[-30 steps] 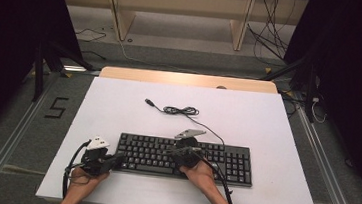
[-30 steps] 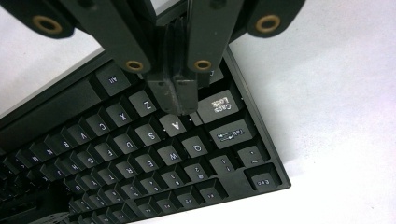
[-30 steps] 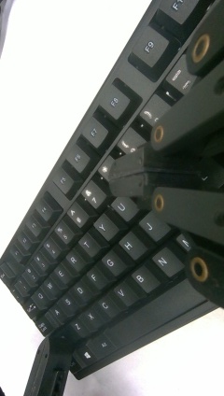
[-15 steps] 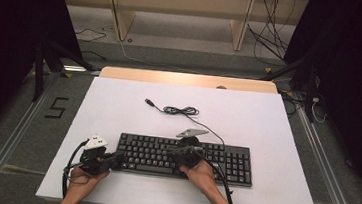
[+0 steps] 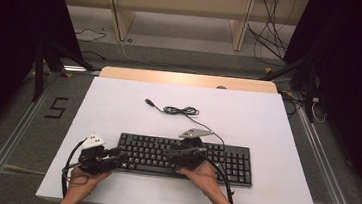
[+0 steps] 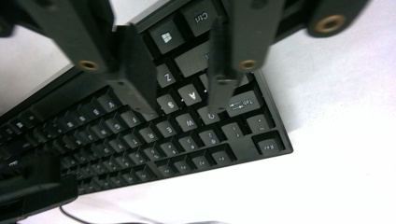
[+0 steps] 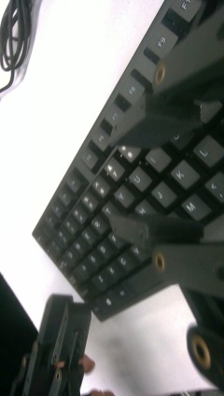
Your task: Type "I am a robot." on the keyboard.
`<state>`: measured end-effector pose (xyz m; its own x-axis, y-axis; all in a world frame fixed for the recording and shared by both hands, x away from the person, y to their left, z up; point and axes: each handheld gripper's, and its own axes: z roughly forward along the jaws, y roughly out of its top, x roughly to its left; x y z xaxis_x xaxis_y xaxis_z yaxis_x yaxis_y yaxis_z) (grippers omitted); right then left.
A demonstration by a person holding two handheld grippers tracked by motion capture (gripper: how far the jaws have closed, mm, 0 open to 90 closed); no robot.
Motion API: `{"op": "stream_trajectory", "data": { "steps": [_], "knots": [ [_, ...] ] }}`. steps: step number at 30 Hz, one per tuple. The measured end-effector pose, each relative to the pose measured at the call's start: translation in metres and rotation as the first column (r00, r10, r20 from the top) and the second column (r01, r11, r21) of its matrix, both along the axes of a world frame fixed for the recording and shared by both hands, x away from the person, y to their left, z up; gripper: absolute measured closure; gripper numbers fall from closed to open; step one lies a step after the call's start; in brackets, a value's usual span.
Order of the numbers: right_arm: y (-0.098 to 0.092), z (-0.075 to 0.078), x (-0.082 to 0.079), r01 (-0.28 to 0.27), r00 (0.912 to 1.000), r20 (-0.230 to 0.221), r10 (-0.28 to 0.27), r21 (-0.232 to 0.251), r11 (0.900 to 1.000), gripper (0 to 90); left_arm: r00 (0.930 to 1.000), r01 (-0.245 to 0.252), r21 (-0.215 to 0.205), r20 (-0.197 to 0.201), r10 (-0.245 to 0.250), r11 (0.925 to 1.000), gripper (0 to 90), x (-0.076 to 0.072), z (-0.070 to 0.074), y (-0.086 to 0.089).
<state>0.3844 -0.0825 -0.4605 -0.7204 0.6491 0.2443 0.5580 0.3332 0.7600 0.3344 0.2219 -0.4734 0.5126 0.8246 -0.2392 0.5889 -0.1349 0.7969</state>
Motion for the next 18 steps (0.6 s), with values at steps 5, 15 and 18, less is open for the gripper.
{"op": "stream_trajectory", "data": {
  "steps": [5, 15, 18],
  "knots": [
    [0.0, 0.003, -0.006, -0.023, 0.9997, 0.01, 0.023, 0.009, 1.0, 42.4, 0.9998, -0.001, -0.021, 0.018, 0.001, 0.9998, 44.8, 0.0, 0.002, 0.0],
    [-0.004, 0.005, -0.016, -0.056, 0.9984, 0.008, 0.056, 0.024, 0.998, 44.3, 0.9981, -0.007, -0.057, 0.06, 0.01, 0.9984, 34.1, -0.002, 0.006, 0.002],
    [-0.005, 0.004, -0.021, -0.072, 0.9973, 0.01, 0.072, 0.019, 0.997, 50.8, 0.9977, -0.005, -0.059, 0.067, 0.009, 0.9982, 32.7, -0.003, 0.006, 0.002]
  ]
}}
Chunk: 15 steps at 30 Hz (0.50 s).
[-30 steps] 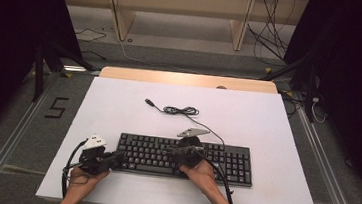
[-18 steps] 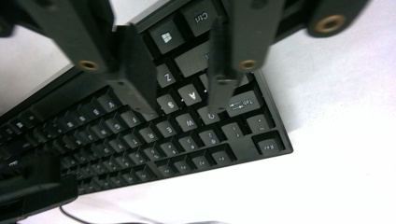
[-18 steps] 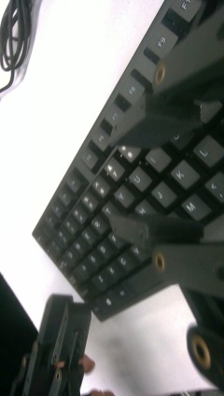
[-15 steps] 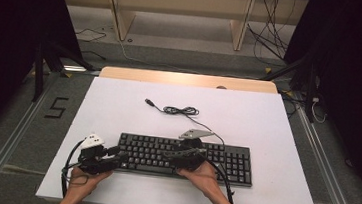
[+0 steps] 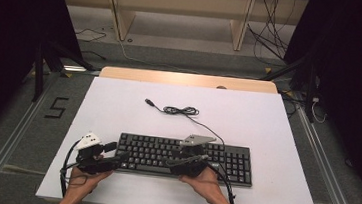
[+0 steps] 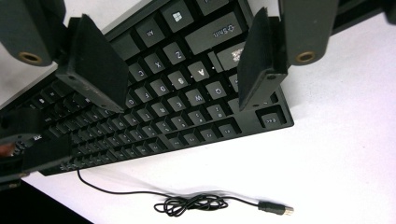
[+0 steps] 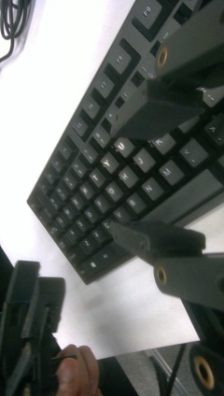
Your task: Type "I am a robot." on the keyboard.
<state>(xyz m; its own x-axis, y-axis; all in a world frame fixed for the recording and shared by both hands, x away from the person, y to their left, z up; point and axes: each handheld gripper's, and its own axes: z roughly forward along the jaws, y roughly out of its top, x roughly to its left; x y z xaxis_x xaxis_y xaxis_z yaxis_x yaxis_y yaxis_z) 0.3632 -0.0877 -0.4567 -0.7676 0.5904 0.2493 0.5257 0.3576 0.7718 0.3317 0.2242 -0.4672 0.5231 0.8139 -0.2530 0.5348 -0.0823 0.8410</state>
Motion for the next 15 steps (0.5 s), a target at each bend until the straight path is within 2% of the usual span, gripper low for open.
{"op": "stream_trajectory", "data": {
  "steps": [4, 6, 15],
  "knots": [
    [0.0, -0.001, -0.003, -0.013, 0.9999, 0.002, 0.013, -0.01, 1.0, 57.9, 1.0, -0.001, -0.009, 0.004, 0.001, 1.0, 31.9, 0.0, 0.0, 0.0],
    [0.0, -0.002, -0.005, -0.021, 0.9998, 0.001, 0.021, -0.022, 1.0, 65.9, 1.0, 0.001, -0.01, 0.005, -0.001, 0.9999, 31.2, -0.001, 0.001, 0.001],
    [0.003, -0.009, -0.011, -0.044, 0.999, -0.001, 0.044, -0.049, 0.998, 81.2, 0.9998, 0.008, -0.023, 0.016, -0.008, 0.9997, 29.3, -0.001, 0.001, 0.0]
  ]
}}
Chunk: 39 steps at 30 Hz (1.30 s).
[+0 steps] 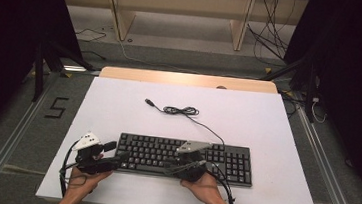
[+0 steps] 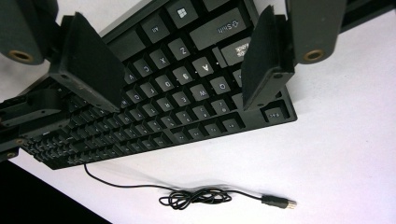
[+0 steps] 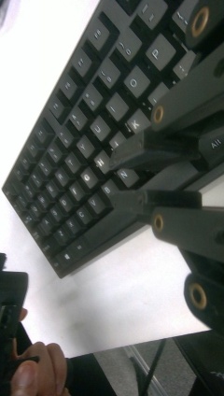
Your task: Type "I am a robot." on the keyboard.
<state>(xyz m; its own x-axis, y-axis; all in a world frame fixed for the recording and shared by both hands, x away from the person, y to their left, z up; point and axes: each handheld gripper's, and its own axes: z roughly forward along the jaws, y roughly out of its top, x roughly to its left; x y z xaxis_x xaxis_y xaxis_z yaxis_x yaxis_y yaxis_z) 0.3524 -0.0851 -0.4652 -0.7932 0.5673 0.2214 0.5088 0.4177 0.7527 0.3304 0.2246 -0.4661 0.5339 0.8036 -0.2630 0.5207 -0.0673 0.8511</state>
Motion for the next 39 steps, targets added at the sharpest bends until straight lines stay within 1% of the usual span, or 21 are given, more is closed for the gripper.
{"op": "stream_trajectory", "data": {
  "steps": [4, 7, 11, 22, 30, 32, 39],
  "knots": [
    [0.001, -0.003, -0.002, -0.007, 0.9999, -0.009, 0.007, -0.011, 1.0, 85.8, 1.0, 0.007, -0.008, 0.007, -0.007, 0.9999, 28.4, 0.0, 0.001, -0.001],
    [0.003, -0.006, -0.003, -0.011, 0.9998, -0.017, 0.01, -0.025, 1.0, 88.6, 0.9999, 0.012, -0.007, 0.012, -0.012, 0.9999, 28.2, -0.001, 0.001, 0.0],
    [0.005, -0.009, -0.003, -0.013, 0.9998, -0.018, 0.012, -0.042, 0.999, 90.0, 0.9999, 0.011, -0.006, 0.012, -0.011, 0.9999, 28.2, -0.001, 0.001, -0.001],
    [0.008, -0.014, -0.004, -0.022, 0.9996, -0.021, 0.02, -0.072, 0.997, 90.0, 0.9998, 0.014, -0.005, 0.016, -0.014, 0.9999, 28.1, -0.001, 0.001, -0.001],
    [0.008, -0.014, -0.003, -0.019, 0.9996, -0.021, 0.017, -0.074, 0.997, 90.0, 0.9998, 0.012, -0.005, 0.017, -0.012, 0.9999, 28.1, -0.001, 0.001, -0.001],
    [0.009, -0.016, -0.003, -0.02, 0.9996, -0.022, 0.018, -0.088, 0.996, 90.0, 0.9998, 0.012, -0.005, 0.016, -0.012, 0.9999, 28.1, -0.001, 0.001, -0.001],
    [0.009, -0.017, -0.003, -0.021, 0.9996, -0.022, 0.019, -0.083, 0.996, 90.0, 0.9998, 0.009, -0.005, 0.016, -0.009, 1.0, 28.1, -0.001, 0.001, -0.002]
  ]
}}
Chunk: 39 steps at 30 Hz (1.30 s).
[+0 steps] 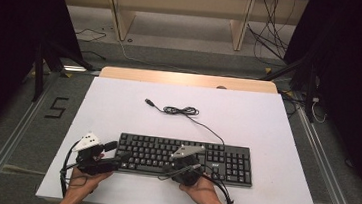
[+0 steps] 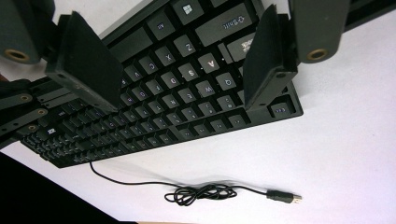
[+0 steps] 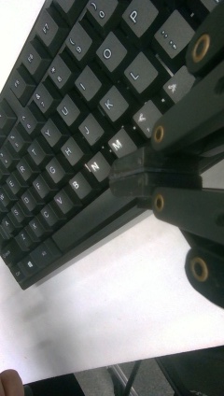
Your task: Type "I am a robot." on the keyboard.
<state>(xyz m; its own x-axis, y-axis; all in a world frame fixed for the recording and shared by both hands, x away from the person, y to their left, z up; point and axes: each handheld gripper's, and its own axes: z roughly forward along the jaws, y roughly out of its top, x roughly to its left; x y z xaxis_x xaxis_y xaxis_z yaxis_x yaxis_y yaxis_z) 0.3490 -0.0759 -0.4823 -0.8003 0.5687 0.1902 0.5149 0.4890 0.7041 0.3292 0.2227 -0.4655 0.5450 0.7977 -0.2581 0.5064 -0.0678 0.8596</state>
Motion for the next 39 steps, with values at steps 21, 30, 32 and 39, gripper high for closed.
{"op": "stream_trajectory", "data": {
  "steps": [21, 30, 32, 39],
  "knots": [
    [-0.012, 0.015, 0.001, 0.02, 0.9998, 0.004, -0.02, 0.119, 0.993, 60.6, 0.9989, -0.021, 0.046, -0.04, 0.023, 0.9987, 51.9, 0.01, -0.007, -0.005],
    [-0.016, 0.02, -0.002, 0.03, 0.9995, 0.009, -0.032, 0.138, 0.99, 49.7, 0.9981, -0.005, 0.095, -0.06, 0.011, 0.9954, 72.6, 0.014, -0.012, -0.01],
    [-0.018, 0.021, -0.003, 0.033, 0.9993, 0.015, -0.035, 0.153, 0.988, 47.5, 0.9977, -0.002, 0.106, -0.067, 0.009, 0.9944, 78.1, 0.015, -0.012, -0.011],
    [-0.021, 0.025, -0.006, 0.044, 0.9982, 0.033, -0.05, 0.174, 0.984, 40.4, 0.9974, -0.005, 0.118, -0.071, 0.013, 0.993, 85.7, 0.018, -0.013, -0.011]
  ]
}}
